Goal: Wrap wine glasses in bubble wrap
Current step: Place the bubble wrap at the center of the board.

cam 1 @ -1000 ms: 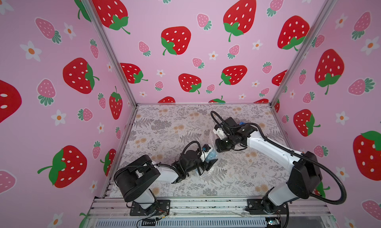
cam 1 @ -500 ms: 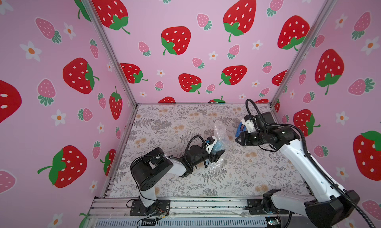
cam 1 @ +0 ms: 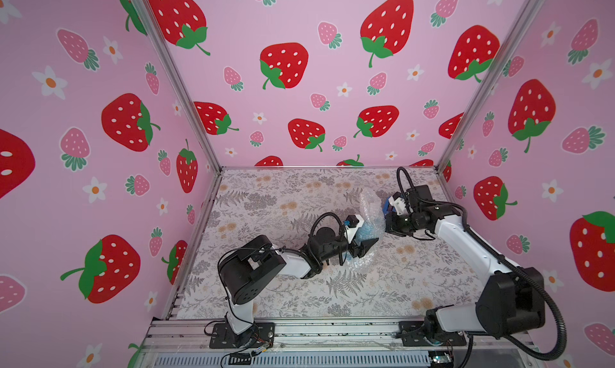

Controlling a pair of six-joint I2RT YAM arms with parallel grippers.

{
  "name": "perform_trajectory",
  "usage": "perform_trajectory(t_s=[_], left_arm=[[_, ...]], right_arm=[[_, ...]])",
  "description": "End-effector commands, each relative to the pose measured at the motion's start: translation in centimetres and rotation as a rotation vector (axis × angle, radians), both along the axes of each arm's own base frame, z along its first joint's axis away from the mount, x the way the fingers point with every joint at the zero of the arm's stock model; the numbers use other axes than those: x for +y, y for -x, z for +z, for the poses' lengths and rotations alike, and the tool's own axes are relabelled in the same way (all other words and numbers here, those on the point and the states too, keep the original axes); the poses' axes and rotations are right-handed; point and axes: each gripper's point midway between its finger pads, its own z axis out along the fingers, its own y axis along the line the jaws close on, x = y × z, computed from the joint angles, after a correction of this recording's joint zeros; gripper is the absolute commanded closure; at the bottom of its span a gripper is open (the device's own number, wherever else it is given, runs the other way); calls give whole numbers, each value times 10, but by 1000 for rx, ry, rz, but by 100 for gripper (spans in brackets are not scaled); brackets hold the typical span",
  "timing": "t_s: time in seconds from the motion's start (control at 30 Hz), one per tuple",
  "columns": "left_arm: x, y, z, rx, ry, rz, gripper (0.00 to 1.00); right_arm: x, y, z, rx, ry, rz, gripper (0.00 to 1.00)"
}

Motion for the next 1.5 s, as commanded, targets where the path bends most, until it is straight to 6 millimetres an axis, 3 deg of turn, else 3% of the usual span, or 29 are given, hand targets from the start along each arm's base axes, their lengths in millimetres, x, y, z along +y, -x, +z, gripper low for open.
perform_trajectory(t_s=[0.0,0.07,0.23,0.5,0.6,0.8,1.03,1.17,1.37,1.47], left_arm=[[-10,8,-16,25,-51,-60,16],[-9,10,-25,42,-82,-63,10],[-1,12,-38,78,-148,-48,6],[3,13,-33,85,-138,-49,16],[4,13,-33,78,-154,-47,19],[5,22,-33,76,-245,-83,22],[9,30,-35,67,-342,-124,25],[11,32,-37,63,-362,-135,25],[9,30,-50,76,-385,-139,25],[11,27,-56,90,-395,-134,25]], right_arm=[[11,-7,19,-88,-65,20,64],[12,-5,16,-87,-63,24,64],[13,3,7,-82,-50,36,64],[9,17,-7,-37,-36,35,64],[-1,25,1,-49,4,29,64],[-16,30,38,-144,40,21,62],[0,13,57,-165,-13,65,62],[10,2,56,-164,-47,82,62],[47,26,58,-170,-102,259,62],[55,39,53,-157,-104,313,62]])
